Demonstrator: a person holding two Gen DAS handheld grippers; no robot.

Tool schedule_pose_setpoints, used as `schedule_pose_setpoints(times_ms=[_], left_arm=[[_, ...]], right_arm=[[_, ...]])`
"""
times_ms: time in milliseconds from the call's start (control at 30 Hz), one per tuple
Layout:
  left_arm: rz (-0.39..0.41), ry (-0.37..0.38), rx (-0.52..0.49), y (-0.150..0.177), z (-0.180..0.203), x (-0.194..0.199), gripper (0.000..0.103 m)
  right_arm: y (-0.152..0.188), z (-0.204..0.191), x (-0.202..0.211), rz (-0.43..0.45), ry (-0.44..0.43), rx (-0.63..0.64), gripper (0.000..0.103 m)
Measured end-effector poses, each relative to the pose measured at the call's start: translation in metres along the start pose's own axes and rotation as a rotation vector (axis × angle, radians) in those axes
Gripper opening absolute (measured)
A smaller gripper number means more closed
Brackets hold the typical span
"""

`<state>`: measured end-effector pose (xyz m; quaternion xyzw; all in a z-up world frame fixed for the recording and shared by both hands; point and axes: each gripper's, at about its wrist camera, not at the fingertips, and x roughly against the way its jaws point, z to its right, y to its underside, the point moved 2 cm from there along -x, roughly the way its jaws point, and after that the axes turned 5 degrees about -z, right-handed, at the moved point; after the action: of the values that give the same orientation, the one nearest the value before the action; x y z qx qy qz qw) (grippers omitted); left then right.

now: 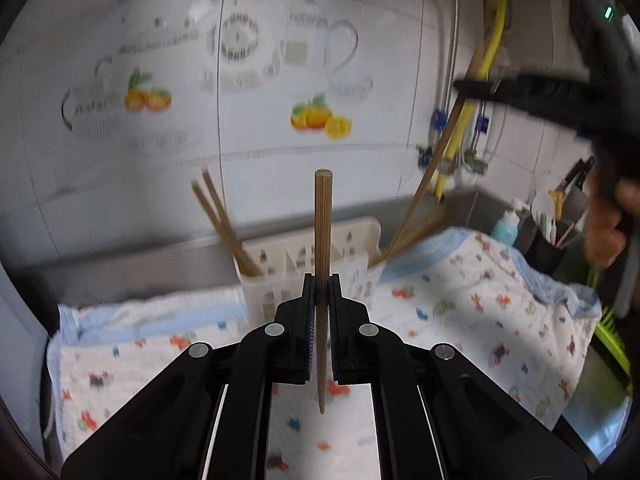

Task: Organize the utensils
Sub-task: 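Lift the left gripper's chopstick upright over the holder while the right gripper carries its chopstick there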

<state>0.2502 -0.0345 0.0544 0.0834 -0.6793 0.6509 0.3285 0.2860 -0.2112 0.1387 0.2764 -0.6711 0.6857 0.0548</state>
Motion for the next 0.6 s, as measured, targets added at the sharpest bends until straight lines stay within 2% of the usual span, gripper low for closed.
schedule_pose_setpoints(times_ms=[300, 600], left_arm=[[0.147, -0.050, -0.002, -0.075, -0.005, 0.014, 0.005], [0.218, -0.121, 0.018, -0.118, -0.014, -0.004, 0.005]], right_arm=[[0.007, 0.013, -0.050, -0.032, 0.048, -0.004, 0.007], [0.027, 0.015, -0.074, -0.087, 0.037, 0.017, 0.007]])
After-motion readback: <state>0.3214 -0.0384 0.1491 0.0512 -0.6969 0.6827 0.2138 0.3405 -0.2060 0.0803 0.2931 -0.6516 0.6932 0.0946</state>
